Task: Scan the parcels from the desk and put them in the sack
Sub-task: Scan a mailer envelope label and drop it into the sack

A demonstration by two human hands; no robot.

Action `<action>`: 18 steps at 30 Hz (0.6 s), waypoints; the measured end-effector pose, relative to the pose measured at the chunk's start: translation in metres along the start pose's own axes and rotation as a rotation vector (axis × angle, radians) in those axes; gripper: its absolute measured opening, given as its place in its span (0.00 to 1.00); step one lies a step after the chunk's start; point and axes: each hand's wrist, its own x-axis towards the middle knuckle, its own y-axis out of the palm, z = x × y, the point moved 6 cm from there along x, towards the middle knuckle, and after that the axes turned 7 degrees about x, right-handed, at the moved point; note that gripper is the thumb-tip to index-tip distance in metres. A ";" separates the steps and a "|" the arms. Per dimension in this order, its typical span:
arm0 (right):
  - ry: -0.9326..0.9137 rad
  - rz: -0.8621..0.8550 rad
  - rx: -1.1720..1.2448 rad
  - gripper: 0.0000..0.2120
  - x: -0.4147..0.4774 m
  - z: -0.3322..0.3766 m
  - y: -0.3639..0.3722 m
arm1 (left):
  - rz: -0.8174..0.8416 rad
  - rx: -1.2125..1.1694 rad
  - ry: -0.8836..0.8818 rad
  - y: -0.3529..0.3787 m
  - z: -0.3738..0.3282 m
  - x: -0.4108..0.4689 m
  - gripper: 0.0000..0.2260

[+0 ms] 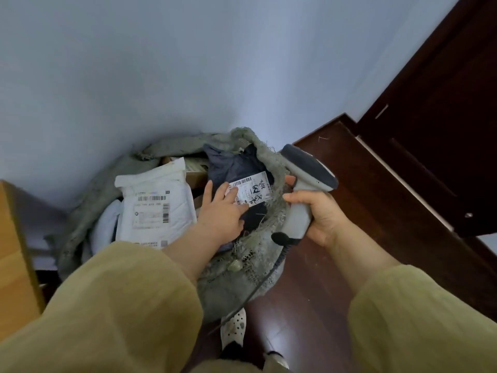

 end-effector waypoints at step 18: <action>0.304 0.423 -0.124 0.04 -0.210 -0.135 0.039 | -0.110 -0.092 -0.536 -0.038 0.009 -0.293 0.27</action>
